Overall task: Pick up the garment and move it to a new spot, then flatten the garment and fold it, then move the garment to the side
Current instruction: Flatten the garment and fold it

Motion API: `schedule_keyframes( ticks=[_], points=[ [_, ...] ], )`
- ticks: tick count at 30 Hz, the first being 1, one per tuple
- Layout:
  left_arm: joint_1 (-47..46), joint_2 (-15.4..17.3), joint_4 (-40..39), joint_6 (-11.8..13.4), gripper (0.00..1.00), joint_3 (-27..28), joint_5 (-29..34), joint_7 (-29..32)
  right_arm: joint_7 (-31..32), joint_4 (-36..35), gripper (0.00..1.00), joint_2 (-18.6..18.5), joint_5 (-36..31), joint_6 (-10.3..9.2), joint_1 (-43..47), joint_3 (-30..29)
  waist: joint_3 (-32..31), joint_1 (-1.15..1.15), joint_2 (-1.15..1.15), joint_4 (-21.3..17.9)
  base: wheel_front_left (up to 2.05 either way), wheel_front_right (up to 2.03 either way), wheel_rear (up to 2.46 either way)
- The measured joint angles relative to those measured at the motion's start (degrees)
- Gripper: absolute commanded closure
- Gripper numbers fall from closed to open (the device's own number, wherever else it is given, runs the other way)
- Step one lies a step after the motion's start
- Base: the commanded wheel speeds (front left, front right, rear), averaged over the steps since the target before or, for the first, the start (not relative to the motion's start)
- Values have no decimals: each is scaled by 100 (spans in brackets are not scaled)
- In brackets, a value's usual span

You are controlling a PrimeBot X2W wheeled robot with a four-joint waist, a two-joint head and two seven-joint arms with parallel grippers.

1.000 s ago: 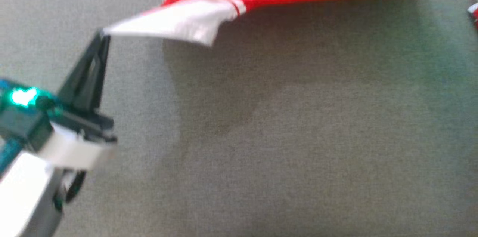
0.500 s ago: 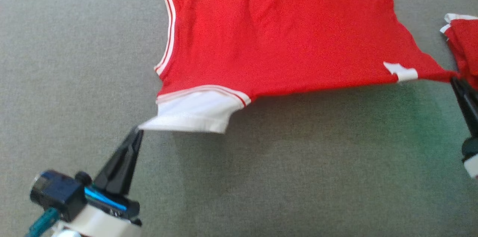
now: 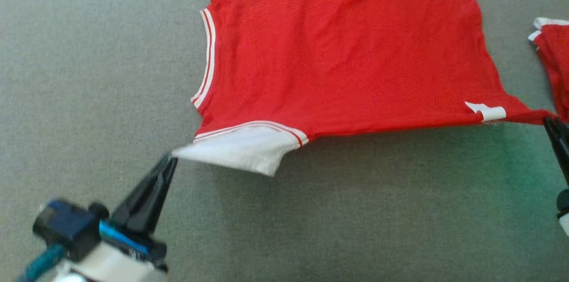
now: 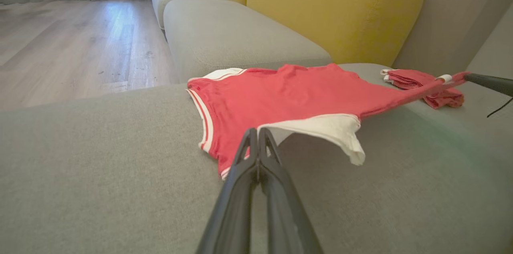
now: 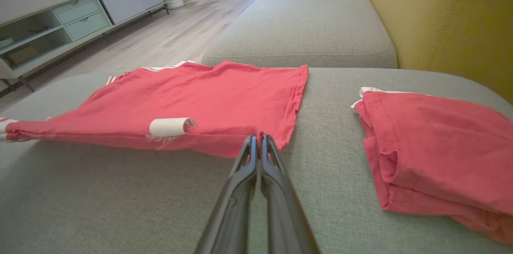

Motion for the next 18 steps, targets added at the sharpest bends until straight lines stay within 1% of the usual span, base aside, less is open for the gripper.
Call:
schedule_keyframes(
  ticks=[3,6,7,12,18],
  points=[
    [-543,-88,122,-66,100,-3,23,81,0,32,100,75,1,0,-88,12,158,0,0,15,0,0,0],
    [-1140,-208,378,-233,100,-19,140,125,35,163,100,159,1,0,-405,124,349,1,0,15,0,0,0],
    [-1488,-285,590,-313,100,-19,209,135,37,260,100,167,1,0,-716,191,491,1,0,11,0,0,0],
    [-2309,-454,1066,-565,100,-33,398,133,52,505,100,174,12,0,-1480,394,852,2,0,-12,0,0,0],
    [-3341,-715,1750,-929,100,-160,525,126,52,758,100,180,31,0,-2062,675,1218,2,0,-33,0,0,0]
  ],
)
